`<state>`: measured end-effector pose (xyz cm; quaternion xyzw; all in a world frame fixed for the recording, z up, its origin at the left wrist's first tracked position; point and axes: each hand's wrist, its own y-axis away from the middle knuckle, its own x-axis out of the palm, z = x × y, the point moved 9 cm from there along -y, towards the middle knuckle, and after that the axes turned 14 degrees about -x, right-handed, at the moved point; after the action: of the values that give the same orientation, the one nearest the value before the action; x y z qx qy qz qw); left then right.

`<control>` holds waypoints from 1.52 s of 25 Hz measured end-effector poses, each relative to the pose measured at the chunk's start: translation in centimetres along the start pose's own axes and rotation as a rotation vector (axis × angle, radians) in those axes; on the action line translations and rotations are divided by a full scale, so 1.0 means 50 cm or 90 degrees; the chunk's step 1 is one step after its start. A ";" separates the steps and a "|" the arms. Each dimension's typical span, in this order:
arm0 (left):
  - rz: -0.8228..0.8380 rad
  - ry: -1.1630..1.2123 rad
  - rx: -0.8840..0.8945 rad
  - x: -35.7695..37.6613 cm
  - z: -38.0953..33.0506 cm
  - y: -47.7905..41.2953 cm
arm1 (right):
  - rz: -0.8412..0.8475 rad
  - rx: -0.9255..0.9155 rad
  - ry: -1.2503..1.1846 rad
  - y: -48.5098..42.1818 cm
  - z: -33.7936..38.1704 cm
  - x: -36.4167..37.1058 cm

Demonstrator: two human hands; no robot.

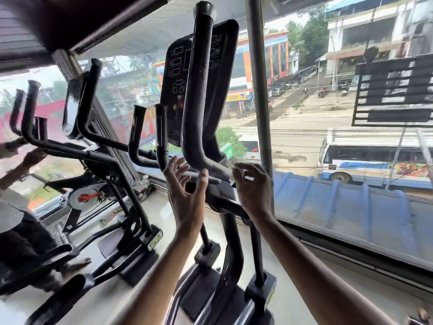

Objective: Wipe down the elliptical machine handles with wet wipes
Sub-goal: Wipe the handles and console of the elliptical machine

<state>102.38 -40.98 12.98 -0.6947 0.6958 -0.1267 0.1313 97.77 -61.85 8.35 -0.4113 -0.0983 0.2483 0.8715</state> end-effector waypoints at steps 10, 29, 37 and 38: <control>-0.136 0.035 0.008 0.027 -0.012 0.005 | 0.117 0.057 0.053 0.015 -0.164 0.082; -0.206 -0.060 0.073 0.027 -0.049 0.009 | 0.025 -0.057 -0.093 0.049 -0.076 0.075; -0.197 -0.028 0.059 0.039 -0.047 0.010 | 0.048 0.100 -0.030 0.030 -0.135 0.083; -0.198 -0.025 0.060 0.040 -0.048 0.011 | 0.031 0.036 -0.057 0.036 -0.092 0.076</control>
<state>101.03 -43.02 14.99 -0.7895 0.5704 -0.1640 0.1562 102.11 -62.03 3.88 -0.3774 -0.1203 0.2900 0.8712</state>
